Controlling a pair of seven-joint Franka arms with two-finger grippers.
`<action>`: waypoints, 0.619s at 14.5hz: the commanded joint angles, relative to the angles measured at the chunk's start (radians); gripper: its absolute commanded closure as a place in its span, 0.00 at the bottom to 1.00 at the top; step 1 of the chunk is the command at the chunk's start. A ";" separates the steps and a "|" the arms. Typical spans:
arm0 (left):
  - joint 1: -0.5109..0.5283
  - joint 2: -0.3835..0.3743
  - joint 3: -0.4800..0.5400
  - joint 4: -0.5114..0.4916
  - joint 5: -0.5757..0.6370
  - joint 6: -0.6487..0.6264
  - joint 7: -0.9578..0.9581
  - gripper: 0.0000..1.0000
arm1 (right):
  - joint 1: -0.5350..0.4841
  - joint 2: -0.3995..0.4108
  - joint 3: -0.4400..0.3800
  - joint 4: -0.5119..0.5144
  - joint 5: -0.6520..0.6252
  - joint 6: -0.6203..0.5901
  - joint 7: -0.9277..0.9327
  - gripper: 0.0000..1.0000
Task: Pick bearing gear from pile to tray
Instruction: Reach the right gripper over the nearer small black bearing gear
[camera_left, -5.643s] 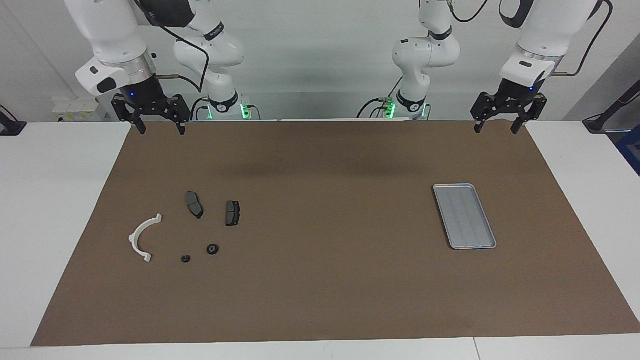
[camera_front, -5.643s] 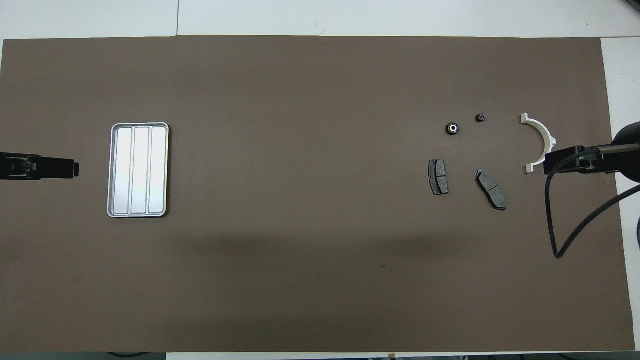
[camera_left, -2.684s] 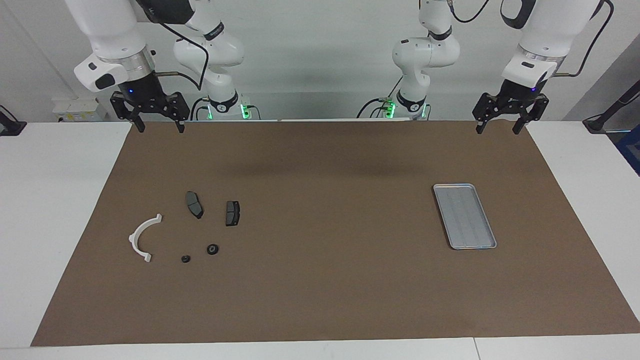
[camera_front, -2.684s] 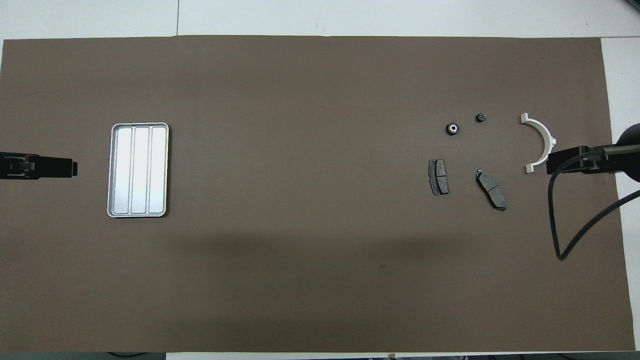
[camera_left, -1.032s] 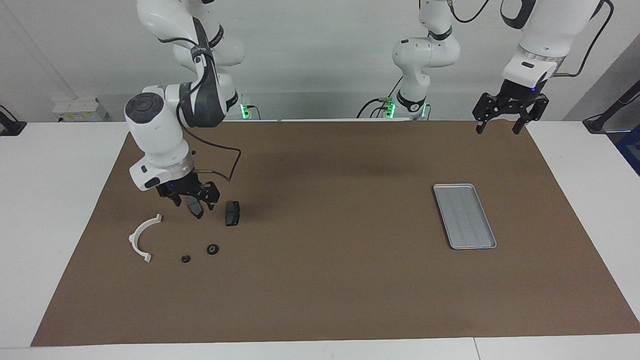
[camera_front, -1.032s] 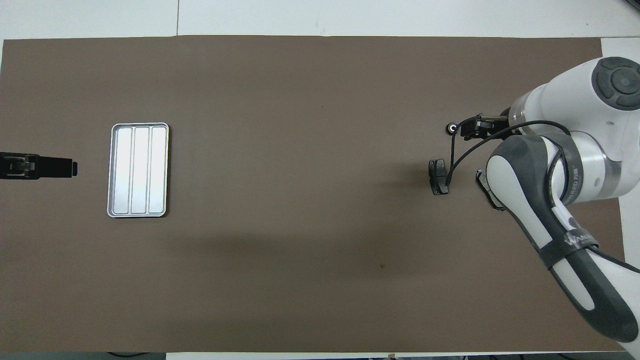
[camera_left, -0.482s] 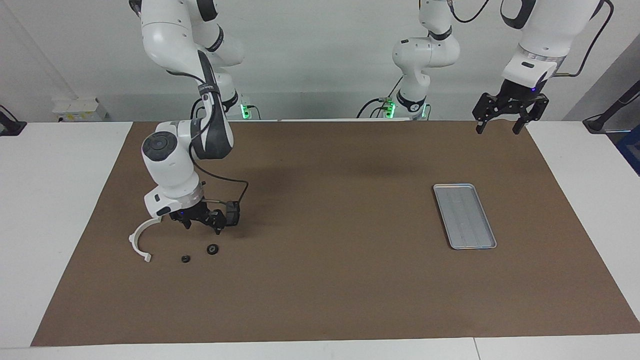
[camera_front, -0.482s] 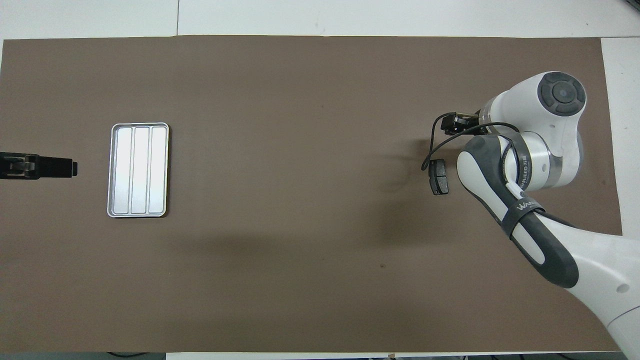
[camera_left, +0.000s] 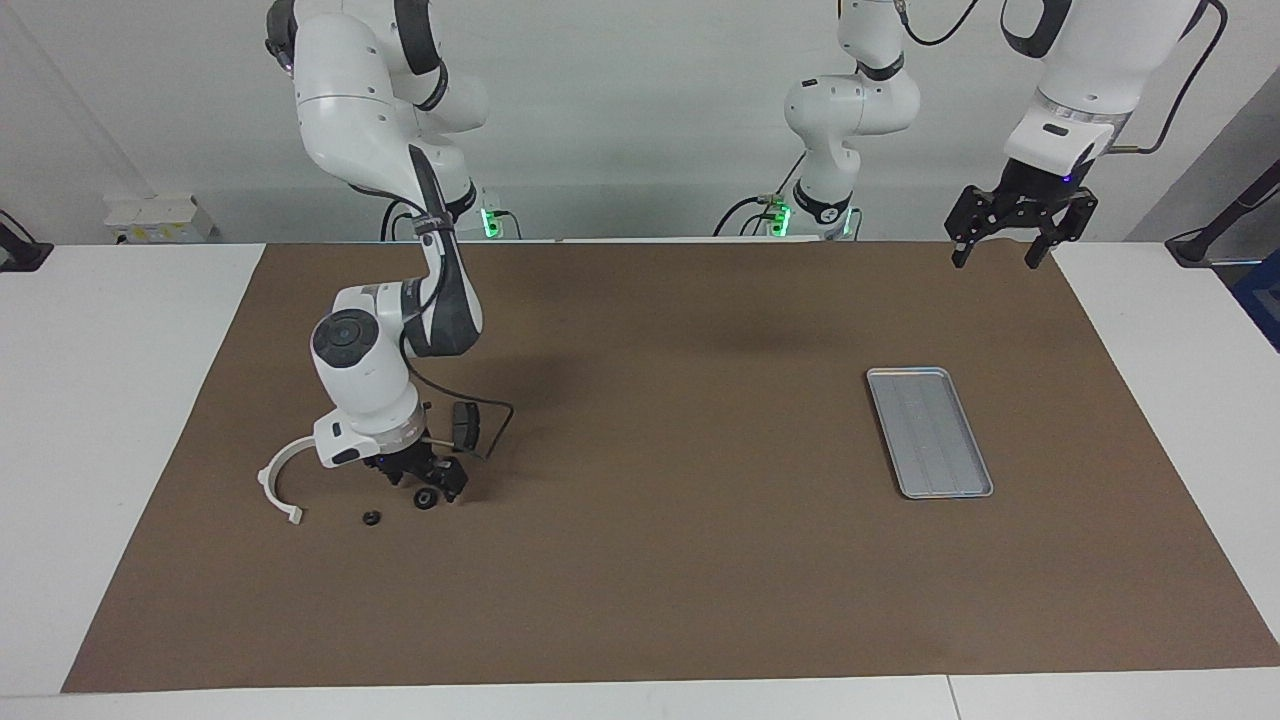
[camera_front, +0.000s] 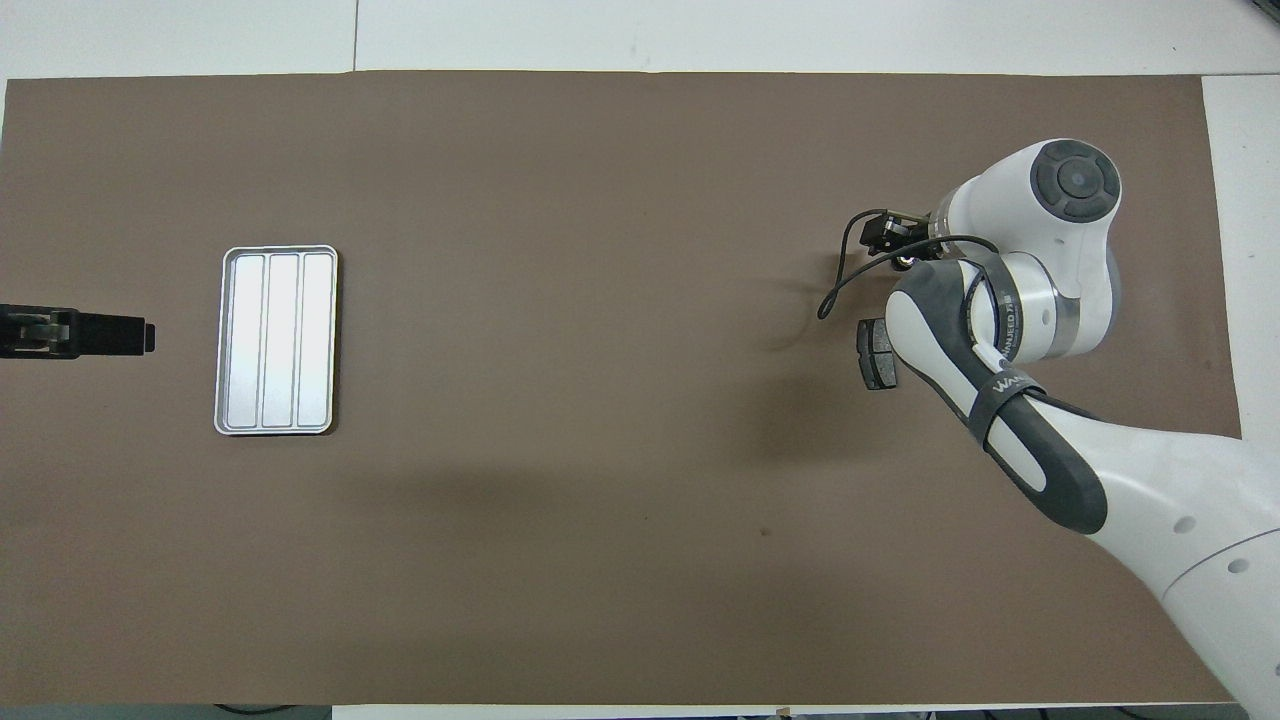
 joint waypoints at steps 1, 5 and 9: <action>0.002 -0.015 -0.001 -0.018 -0.004 -0.001 0.012 0.00 | 0.007 0.039 0.002 0.046 -0.011 0.005 0.031 0.00; 0.002 -0.015 -0.001 -0.018 -0.004 -0.001 0.012 0.00 | 0.005 0.060 0.002 0.073 -0.011 0.005 0.031 0.00; 0.002 -0.015 -0.001 -0.018 -0.004 -0.001 0.012 0.00 | -0.008 0.062 0.002 0.067 -0.008 0.005 0.031 0.00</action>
